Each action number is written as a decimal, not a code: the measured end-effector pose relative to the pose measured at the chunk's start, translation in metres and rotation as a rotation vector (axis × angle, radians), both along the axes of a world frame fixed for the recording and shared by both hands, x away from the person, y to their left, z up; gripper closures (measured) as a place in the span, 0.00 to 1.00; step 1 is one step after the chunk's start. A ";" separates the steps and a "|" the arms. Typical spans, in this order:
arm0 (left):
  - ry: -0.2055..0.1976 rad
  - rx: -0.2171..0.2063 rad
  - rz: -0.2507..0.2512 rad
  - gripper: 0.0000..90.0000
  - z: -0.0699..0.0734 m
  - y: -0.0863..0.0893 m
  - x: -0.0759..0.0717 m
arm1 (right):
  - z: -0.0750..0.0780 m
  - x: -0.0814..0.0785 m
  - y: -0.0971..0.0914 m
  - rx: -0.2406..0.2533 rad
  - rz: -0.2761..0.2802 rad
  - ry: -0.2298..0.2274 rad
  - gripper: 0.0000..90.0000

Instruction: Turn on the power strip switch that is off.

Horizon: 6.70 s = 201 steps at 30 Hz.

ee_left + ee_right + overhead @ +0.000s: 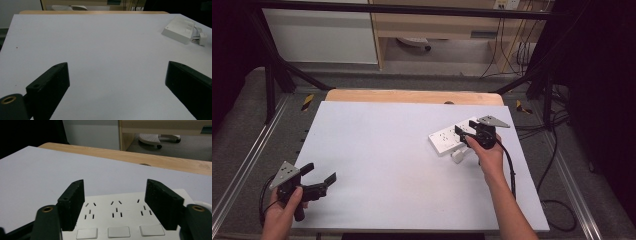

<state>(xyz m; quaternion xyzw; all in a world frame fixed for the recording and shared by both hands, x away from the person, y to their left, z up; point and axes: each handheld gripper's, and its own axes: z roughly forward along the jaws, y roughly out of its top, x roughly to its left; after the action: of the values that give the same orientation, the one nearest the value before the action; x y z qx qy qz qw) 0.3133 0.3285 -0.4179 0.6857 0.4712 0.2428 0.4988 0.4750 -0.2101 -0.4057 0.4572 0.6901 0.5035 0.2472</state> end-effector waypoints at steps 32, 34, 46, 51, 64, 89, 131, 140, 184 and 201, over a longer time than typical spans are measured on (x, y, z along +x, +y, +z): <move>-0.003 0.001 -0.001 0.06 0.001 0.002 0.000 | -0.015 -0.005 0.025 -0.041 0.040 -0.007 0.66; -0.003 0.001 -0.001 0.06 0.001 0.002 0.000 | -0.015 -0.006 0.026 -0.043 0.044 -0.007 0.67; -0.003 0.002 -0.002 0.06 0.001 0.001 0.000 | -0.019 -0.012 0.033 -0.050 0.060 -0.030 0.77; -0.003 0.002 -0.002 0.06 0.001 0.002 0.000 | -0.021 -0.014 0.033 -0.053 0.065 -0.032 0.79; 0.000 0.002 -0.004 0.06 0.001 0.002 -0.001 | -0.025 -0.017 0.036 -0.066 0.079 -0.037 0.84; -0.002 0.005 -0.004 0.06 0.001 0.002 0.000 | -0.036 -0.020 0.033 -0.117 0.067 -0.047 0.97; -0.003 0.007 -0.005 0.06 0.001 0.002 -0.001 | -0.049 -0.016 0.031 -0.161 0.067 -0.012 1.00; -0.003 0.007 -0.004 0.06 0.001 0.002 -0.001 | -0.051 -0.016 0.032 -0.165 0.067 -0.007 1.00; -0.004 0.010 -0.004 0.06 0.001 0.002 -0.001 | -0.047 -0.015 0.030 -0.145 0.075 0.002 1.00; -0.004 0.012 -0.004 0.06 0.001 0.002 -0.001 | -0.045 -0.015 0.030 -0.122 0.069 0.003 0.99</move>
<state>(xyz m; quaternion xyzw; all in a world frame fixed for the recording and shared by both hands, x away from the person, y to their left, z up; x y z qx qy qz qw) 0.3126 0.3300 -0.4173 0.6890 0.4675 0.2460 0.4962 0.4596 -0.1805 -0.4512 0.4180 0.7353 0.4682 0.2559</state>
